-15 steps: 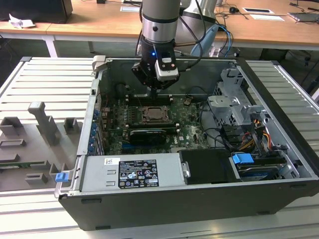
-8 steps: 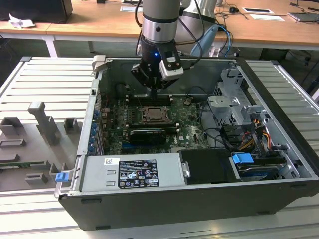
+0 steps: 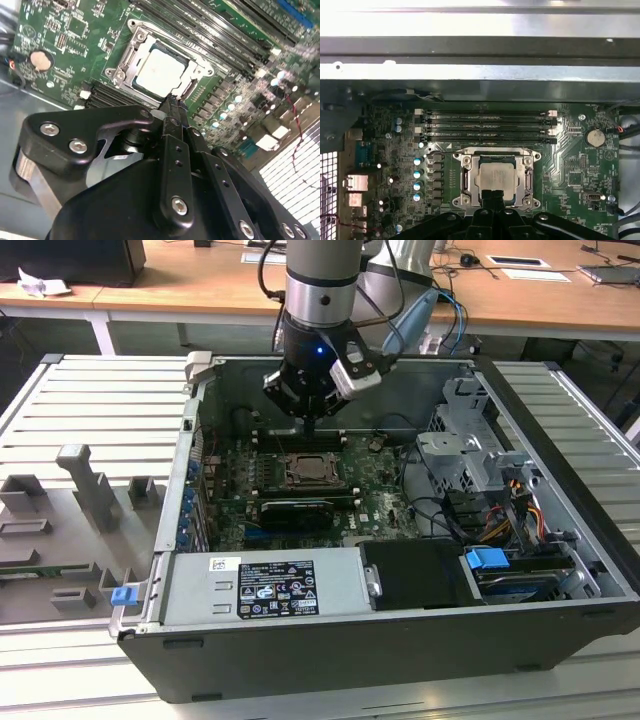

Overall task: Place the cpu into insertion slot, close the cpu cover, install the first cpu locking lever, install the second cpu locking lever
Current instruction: 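Install the first cpu locking lever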

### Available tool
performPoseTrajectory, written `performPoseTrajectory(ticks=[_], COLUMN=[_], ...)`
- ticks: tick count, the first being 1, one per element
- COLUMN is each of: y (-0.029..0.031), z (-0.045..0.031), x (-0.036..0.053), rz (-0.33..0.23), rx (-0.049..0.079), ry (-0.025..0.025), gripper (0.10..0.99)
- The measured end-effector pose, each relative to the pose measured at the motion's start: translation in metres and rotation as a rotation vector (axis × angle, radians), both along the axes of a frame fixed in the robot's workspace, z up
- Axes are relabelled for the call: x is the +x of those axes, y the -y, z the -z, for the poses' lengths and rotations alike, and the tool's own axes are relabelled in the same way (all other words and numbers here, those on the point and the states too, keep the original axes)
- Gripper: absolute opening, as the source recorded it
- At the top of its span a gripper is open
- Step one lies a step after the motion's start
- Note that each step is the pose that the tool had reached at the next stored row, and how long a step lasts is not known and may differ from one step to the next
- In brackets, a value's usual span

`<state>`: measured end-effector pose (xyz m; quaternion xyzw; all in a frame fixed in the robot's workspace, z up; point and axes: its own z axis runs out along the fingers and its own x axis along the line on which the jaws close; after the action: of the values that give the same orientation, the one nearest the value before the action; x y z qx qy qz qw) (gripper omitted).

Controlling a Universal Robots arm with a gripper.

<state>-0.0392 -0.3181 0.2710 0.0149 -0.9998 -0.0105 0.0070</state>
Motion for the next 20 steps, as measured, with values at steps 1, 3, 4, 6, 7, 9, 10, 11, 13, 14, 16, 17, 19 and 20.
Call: performPoseTrajectory(ticks=[1, 3, 4, 6, 7, 9, 10, 11, 13, 14, 16, 17, 19, 20], y=[0.0000, 0.0000, 0.0000, 0.0000, 0.0000, -0.0001, 0.0000, 0.0000, 0.0000, 0.0000, 0.0000, 0.0000, 0.0000, 0.0000], z=[0.0000, 0.0001, 0.0003, 0.0006, 0.0008, 0.0008, 0.0010, 0.0012, 0.0018, 0.0020, 0.0022, 0.0023, 0.0024, 0.0024], x=[-0.0002, -0.0006, -0.0007, -0.0009, -0.0045, -0.0144, -0.0146, -0.0146, -0.0146, -0.0146, -0.0146, -0.0146, -0.0146, -0.0146], rz=[-0.013, -0.060, -0.106, -0.221, -0.222, -0.214, -0.180, -0.156, -0.107, -0.080, -0.051, -0.039, -0.014, -0.005], rx=[0.000, 0.000, 0.000, 0.000, 0.000, 0.000, 0.000, 0.000, 0.000, 0.000, 0.000, 0.000, 0.000, 0.000], ry=[0.0000, 0.0000, 0.0000, 0.0008, 0.0019, 0.0021, 0.0020, 0.0019, 0.0020, 0.0020, 0.0019, 0.0019, 0.0020, 0.0020], gripper=[0.106, 0.106, 0.106, 0.106, 0.106, 0.106, 0.106, 0.106, 0.106, 0.106, 0.106, 0.106, 0.106, 0.106])
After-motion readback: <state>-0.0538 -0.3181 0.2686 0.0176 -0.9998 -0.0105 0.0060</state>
